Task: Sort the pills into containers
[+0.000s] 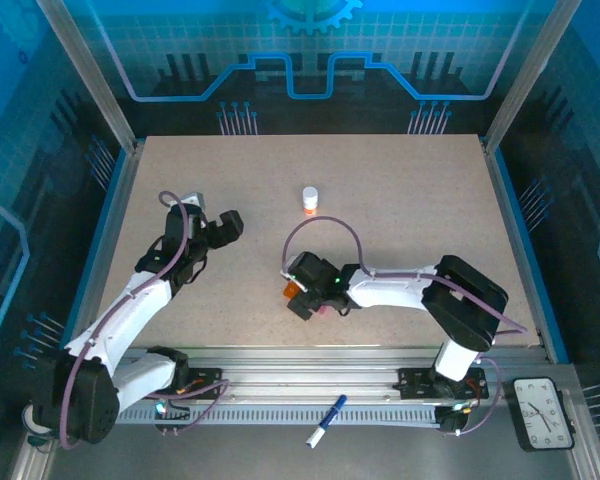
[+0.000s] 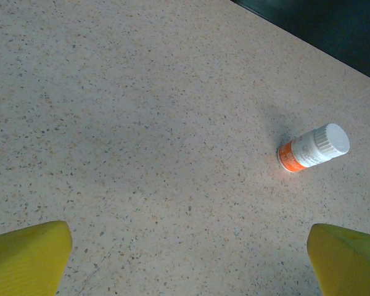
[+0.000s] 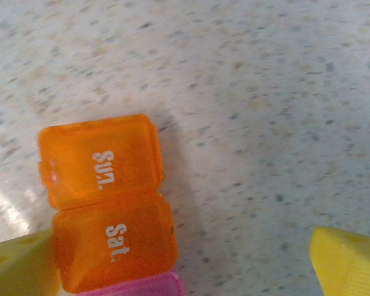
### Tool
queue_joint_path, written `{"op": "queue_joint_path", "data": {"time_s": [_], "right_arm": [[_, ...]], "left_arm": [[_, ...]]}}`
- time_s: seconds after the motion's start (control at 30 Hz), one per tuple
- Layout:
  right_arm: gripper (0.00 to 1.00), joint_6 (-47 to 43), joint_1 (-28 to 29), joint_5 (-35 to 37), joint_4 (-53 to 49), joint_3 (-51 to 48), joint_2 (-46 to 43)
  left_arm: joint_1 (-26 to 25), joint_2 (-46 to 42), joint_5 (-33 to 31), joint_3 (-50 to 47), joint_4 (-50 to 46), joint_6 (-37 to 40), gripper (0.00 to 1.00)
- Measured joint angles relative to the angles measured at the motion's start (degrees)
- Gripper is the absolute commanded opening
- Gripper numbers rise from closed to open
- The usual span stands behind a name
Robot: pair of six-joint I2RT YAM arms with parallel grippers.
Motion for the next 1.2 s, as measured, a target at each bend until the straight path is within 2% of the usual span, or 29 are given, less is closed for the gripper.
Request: {"op": "queue_joint_path", "data": {"time_s": [0.2,0.37,0.67,0.83,1.03,1.2], "right_arm": [[1.00,1.25,-5.97,-2.05,0.66,0.98,0.00],[1.00,1.81,-9.81,-6.84,0.37,1.11,-1.55],[1.00,6.97,-10.12,-13.07,-1.90,2.78,-10.64],[1.00,10.64,-10.12,-18.16,-2.56,2.25,-12.85],[0.88,15.02,-10.12,-20.90,-2.84,-1.75,-13.55],[0.80,18.10,-10.05,-18.67,-5.29,-4.20,-13.46]], "left_arm": [[0.00,0.00,0.39,0.00,0.00,-0.17,0.99],[0.00,0.00,0.48,0.00,0.00,-0.31,0.99],[0.00,0.00,2.95,0.00,0.85,-0.35,0.99],[0.00,0.00,3.87,-0.02,0.83,-0.35,0.99],[0.00,-0.02,4.33,-0.02,0.83,-0.48,0.99],[0.00,-0.02,4.50,0.00,0.83,-1.18,0.99]]}}
